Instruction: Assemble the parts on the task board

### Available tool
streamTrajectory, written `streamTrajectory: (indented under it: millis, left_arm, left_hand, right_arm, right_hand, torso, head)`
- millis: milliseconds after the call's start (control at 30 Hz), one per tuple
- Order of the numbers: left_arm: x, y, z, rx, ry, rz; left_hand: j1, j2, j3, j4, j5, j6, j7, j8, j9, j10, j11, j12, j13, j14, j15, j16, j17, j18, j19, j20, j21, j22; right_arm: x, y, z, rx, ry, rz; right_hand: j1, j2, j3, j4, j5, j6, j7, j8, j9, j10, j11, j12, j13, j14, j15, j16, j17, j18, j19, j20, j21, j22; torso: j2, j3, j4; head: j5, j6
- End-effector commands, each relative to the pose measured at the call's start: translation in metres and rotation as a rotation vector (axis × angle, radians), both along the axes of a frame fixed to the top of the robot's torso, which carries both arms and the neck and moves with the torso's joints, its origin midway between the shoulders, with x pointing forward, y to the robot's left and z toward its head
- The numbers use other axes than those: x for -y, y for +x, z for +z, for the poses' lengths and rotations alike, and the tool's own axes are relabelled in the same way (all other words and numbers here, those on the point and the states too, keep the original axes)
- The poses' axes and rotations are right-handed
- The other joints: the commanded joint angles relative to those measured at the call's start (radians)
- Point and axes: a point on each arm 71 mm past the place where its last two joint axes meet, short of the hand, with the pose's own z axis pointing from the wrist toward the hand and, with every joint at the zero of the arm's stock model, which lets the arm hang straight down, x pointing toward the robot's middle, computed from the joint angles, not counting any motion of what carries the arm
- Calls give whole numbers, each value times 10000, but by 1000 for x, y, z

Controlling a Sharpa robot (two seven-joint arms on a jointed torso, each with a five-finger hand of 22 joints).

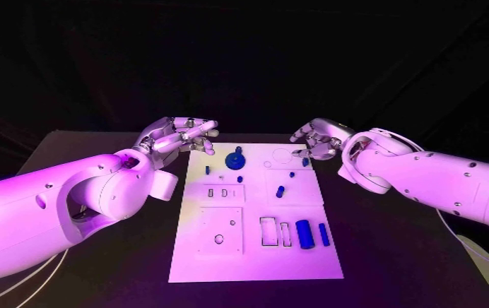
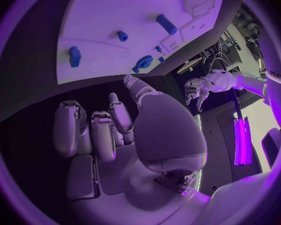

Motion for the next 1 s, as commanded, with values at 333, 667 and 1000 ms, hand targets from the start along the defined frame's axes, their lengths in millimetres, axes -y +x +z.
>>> streamTrajectory:
  millis: [333, 667, 1000]
  left_arm:
    - [2, 1, 1, 74, -146, -265]
    - [1, 3, 0, 64, -132, -238]
    - [0, 4, 0, 53, -119, -214]
  left_hand:
    - [-35, 130, -122, -140, -28, 63, 61, -76, 4, -48, 53, -59, 42, -245, 60, -387, -163, 89, -542, 106, -300, -186]
    - [-31, 138, -124, -147, -28, 66, 61, -77, 5, -48, 53, -58, 44, -249, 63, -408, -174, 90, -566, 113, -323, -200]
    - [-29, 141, -123, -149, -28, 67, 61, -78, 5, -48, 53, -59, 44, -248, 63, -412, -176, 90, -569, 115, -327, -203]
  right_arm:
    - [41, -4, -16, -767, 286, 167]
    - [41, 1, -29, -808, 70, -4]
    - [39, 9, -38, -833, -127, -269]
  right_hand:
    - [172, -99, -21, -176, 156, -149, -16, -85, -1, -126, 6, -80, -37, 847, 59, -53, 1823, -29, -124, -20, -114, 275]
    - [185, -96, -23, -186, 184, -153, -15, -84, 0, -109, 5, -64, -13, 852, 59, -44, 1841, -29, -125, -20, -117, 275]
    - [175, -62, -25, -175, 225, -136, -12, -72, 8, -87, 7, -46, 12, 856, 60, -36, 1858, -33, -113, -20, -106, 292]
  torso:
    - [27, 111, -72]
    - [62, 150, -16]
    - [63, 153, -13]
  head:
    - [-43, -12]
    - [-41, -44]
    - [-47, -87]
